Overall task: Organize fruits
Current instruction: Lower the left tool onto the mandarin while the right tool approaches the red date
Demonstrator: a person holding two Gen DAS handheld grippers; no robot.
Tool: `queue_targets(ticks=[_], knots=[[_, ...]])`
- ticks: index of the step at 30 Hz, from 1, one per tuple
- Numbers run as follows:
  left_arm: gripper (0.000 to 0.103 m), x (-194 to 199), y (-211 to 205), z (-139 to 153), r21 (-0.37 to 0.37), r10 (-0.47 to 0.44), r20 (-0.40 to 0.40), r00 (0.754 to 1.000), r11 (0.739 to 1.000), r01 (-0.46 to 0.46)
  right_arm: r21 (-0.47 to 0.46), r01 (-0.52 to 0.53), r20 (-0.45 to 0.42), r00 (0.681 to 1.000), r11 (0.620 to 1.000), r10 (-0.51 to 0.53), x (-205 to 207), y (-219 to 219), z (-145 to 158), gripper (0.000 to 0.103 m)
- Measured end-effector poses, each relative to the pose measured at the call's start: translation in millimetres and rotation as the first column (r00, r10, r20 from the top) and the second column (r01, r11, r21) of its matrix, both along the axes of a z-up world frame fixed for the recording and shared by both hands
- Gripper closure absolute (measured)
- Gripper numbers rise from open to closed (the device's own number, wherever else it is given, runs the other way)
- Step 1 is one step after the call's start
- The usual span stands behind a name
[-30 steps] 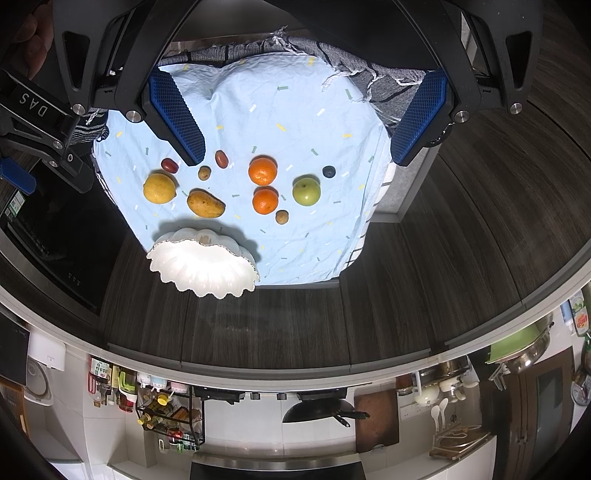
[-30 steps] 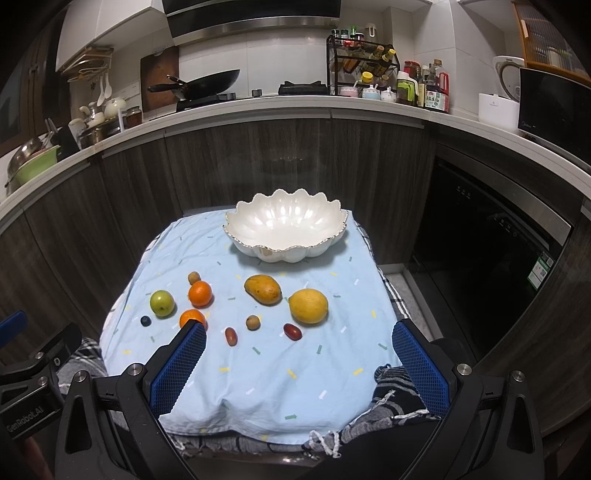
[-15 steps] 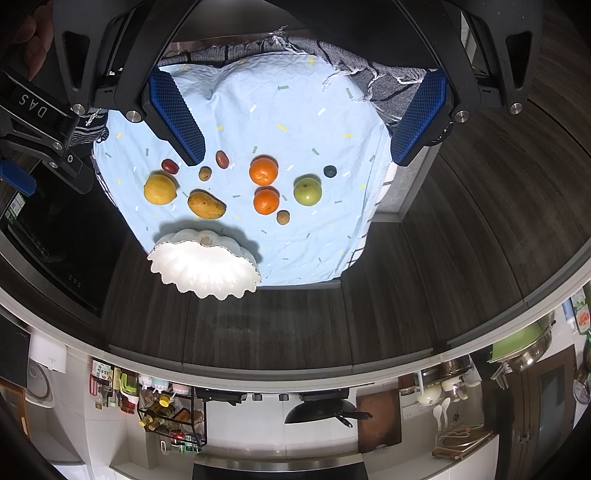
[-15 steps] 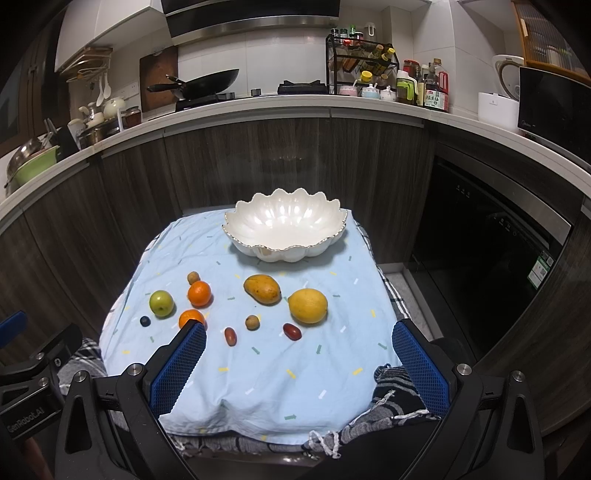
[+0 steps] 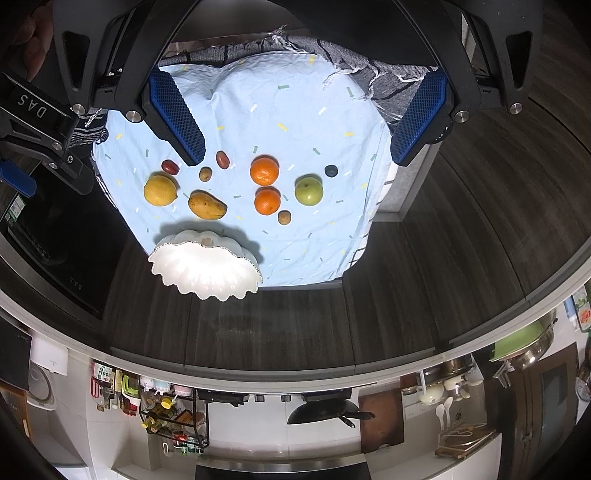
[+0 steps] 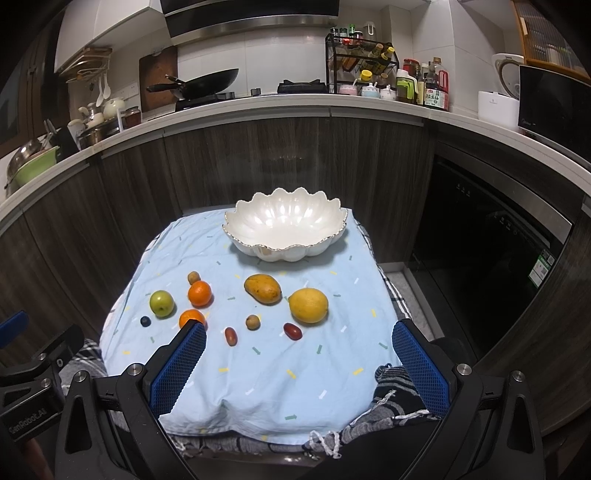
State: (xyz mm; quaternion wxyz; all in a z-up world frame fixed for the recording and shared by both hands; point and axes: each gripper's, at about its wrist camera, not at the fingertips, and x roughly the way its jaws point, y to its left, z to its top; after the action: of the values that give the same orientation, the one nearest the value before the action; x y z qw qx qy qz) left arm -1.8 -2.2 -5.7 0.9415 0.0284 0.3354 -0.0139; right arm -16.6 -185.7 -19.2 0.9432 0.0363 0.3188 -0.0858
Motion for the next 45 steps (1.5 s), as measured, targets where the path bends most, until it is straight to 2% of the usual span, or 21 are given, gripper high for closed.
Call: queue_targets(ticks=[25, 45], knots=[[0.001, 26.2, -3.2, -15.0, 0.033, -0.003, -0.052, 0.999, 0.999, 0.005, 0.01, -0.002, -0.057, 0.998, 1.0, 0.003, 26.2, 2.4, -19.4, 0.001], [0.001, 76.7, -16.2, -49.6, 0.075, -0.035, -0.151, 0.988, 0.996, 0.046, 0.045, -0.001, -0.179, 0.984, 0.999, 0.009, 72.8, -8.3, -58.8, 0.001]])
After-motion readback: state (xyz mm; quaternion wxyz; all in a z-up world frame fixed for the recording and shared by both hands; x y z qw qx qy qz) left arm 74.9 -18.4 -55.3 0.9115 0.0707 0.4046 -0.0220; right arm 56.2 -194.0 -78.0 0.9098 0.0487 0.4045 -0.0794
